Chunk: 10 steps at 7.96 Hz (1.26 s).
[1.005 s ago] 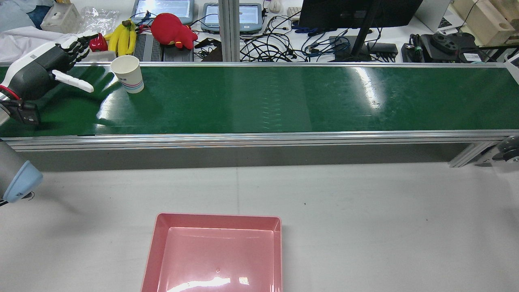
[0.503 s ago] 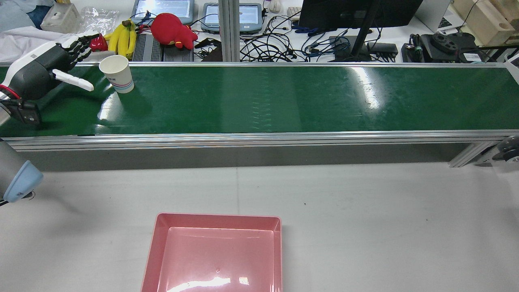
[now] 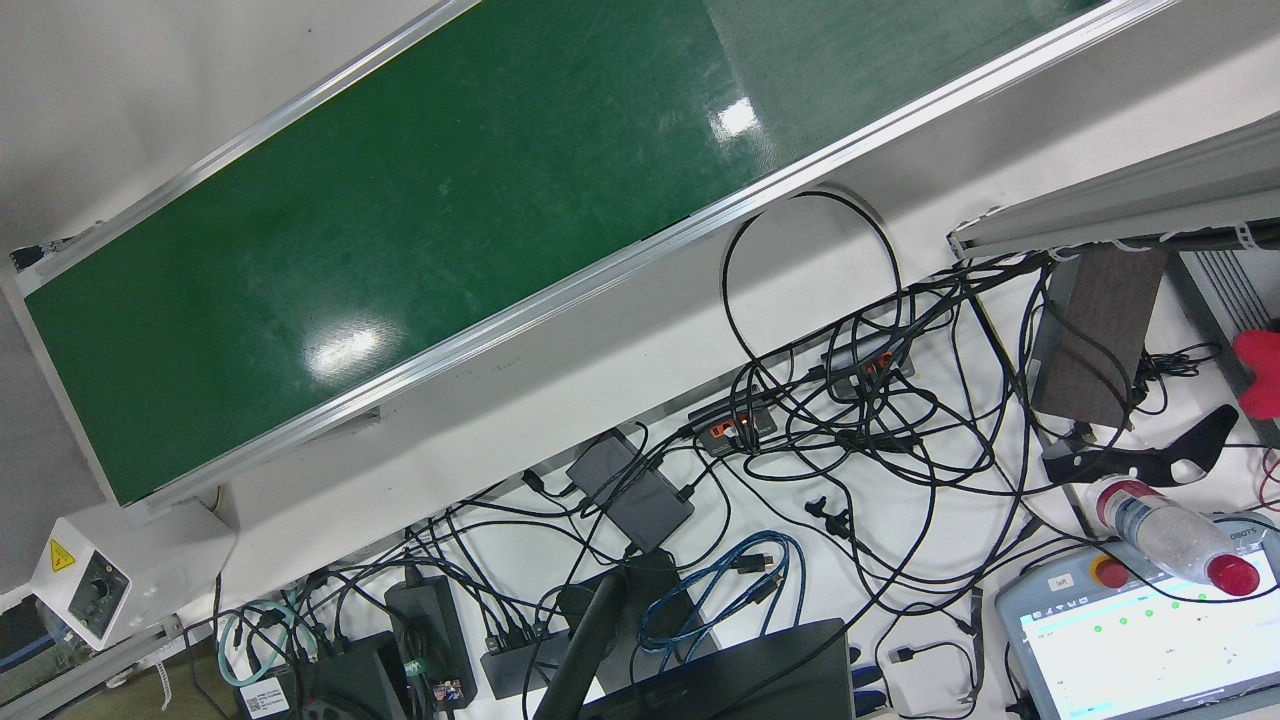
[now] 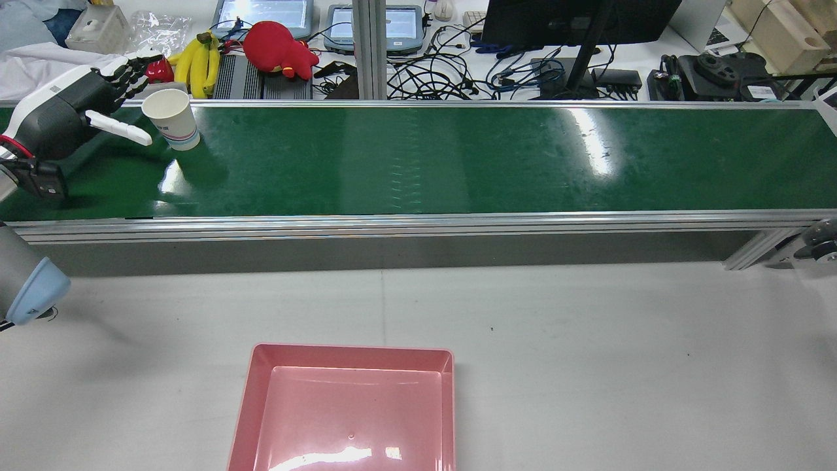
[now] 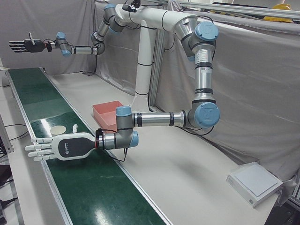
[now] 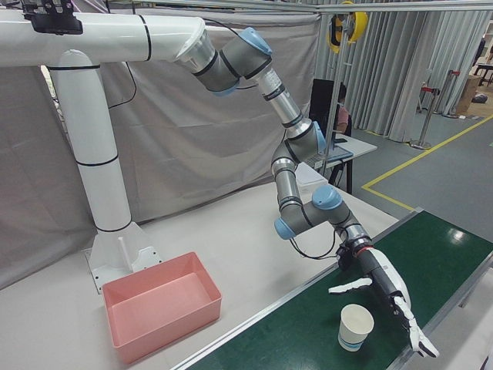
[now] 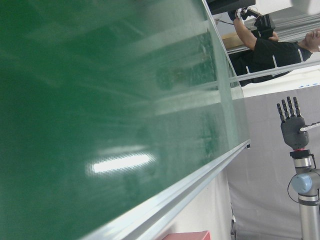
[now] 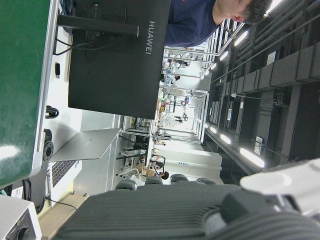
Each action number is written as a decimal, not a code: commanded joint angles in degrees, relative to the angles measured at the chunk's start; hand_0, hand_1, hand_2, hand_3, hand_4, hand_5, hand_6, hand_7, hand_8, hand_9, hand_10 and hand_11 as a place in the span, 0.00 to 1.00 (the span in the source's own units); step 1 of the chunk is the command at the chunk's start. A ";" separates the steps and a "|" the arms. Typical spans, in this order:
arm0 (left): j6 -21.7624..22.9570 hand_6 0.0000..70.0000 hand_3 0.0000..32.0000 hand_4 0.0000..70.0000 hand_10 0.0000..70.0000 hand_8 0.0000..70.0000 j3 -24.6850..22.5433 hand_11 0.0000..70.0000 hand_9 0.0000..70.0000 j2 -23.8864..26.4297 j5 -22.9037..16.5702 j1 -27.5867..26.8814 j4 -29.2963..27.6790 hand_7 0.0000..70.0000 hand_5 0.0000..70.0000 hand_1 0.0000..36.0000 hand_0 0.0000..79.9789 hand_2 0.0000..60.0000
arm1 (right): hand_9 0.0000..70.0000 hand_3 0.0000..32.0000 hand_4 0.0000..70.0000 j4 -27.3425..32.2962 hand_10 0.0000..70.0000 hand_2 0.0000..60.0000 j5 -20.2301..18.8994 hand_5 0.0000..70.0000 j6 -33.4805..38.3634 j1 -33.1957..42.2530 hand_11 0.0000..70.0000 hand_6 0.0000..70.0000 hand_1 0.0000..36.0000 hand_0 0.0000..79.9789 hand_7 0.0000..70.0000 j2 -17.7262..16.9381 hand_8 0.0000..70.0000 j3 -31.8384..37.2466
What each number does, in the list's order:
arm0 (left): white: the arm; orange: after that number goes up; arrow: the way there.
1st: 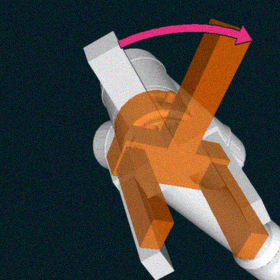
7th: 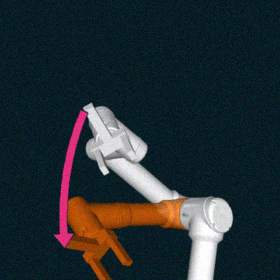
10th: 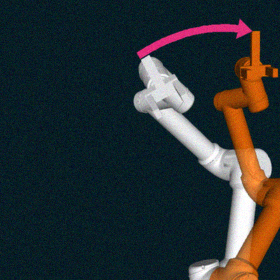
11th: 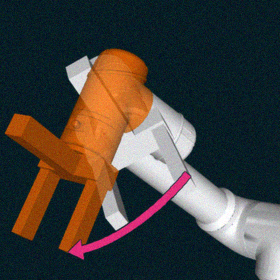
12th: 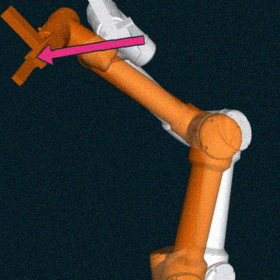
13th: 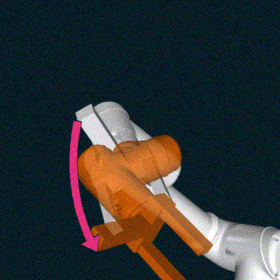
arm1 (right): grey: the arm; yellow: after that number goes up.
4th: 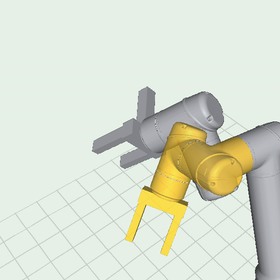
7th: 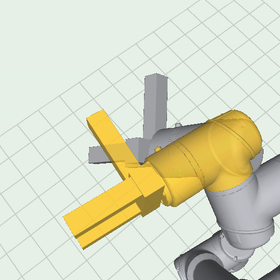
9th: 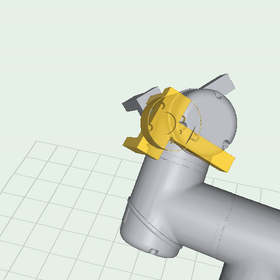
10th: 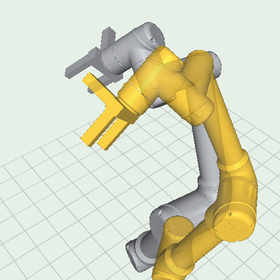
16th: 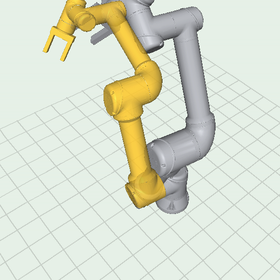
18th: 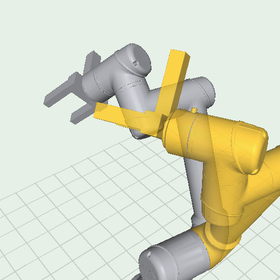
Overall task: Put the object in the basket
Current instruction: 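Close the left hand fingers around the white paper cup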
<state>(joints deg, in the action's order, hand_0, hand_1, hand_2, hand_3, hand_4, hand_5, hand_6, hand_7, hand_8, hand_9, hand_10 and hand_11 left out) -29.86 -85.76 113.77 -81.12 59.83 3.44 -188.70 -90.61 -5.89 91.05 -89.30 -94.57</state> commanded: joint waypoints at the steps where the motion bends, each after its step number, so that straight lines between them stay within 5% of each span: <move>1: -1.16 0.00 0.00 0.05 0.03 0.00 0.24 0.07 0.00 0.05 -0.01 -0.15 0.25 0.00 0.28 0.34 0.69 0.00 | 0.00 0.00 0.00 0.00 0.00 0.00 0.00 0.00 0.00 0.00 0.00 0.00 0.00 0.00 0.00 0.00 0.00 0.00; 5: -1.25 0.00 0.00 0.04 0.03 0.00 0.59 0.07 0.00 -0.30 -0.01 -0.24 0.25 0.00 0.28 0.33 0.69 0.00 | 0.00 0.00 0.00 0.00 0.00 0.00 0.00 0.00 0.00 0.00 0.00 0.00 0.00 0.00 0.00 0.00 0.00 0.00; 7: -1.25 0.02 0.00 0.07 0.07 0.00 0.59 0.13 0.01 -0.30 -0.01 -0.15 0.25 0.00 0.41 0.33 0.69 0.00 | 0.00 0.00 0.00 0.00 0.00 0.00 0.00 0.00 0.00 0.00 0.00 0.00 0.00 0.00 0.00 0.00 0.00 0.00; 8: -1.25 0.07 0.00 0.12 0.17 0.08 0.59 0.27 0.13 -0.30 -0.01 -0.06 0.43 0.09 0.76 0.35 0.68 0.00 | 0.00 0.00 0.00 0.00 0.00 0.00 0.00 0.00 0.00 0.00 0.00 0.00 0.00 0.00 0.00 0.00 0.00 -0.09; 9: -1.25 0.17 0.00 0.22 0.30 0.23 0.59 0.46 0.37 -0.30 -0.01 0.03 1.04 0.32 1.00 0.37 0.69 0.00 | 0.00 0.00 0.00 0.00 0.00 0.00 0.00 0.00 0.00 0.00 0.00 0.00 0.00 0.00 0.00 0.00 0.00 -0.09; 10: -1.25 0.28 0.00 0.32 0.42 0.39 0.59 0.63 0.59 -0.30 0.08 0.11 1.74 0.54 1.00 0.37 0.67 0.02 | 0.00 0.00 0.00 0.00 0.00 0.00 0.00 0.00 0.00 0.00 0.00 0.00 0.00 0.00 0.00 0.00 0.00 -0.09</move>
<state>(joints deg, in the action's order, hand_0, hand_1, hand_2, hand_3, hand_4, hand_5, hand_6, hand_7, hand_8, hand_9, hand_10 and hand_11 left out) -31.11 -85.15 113.47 -81.12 59.78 4.06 -188.70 -90.62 -5.89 91.05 -89.30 -94.63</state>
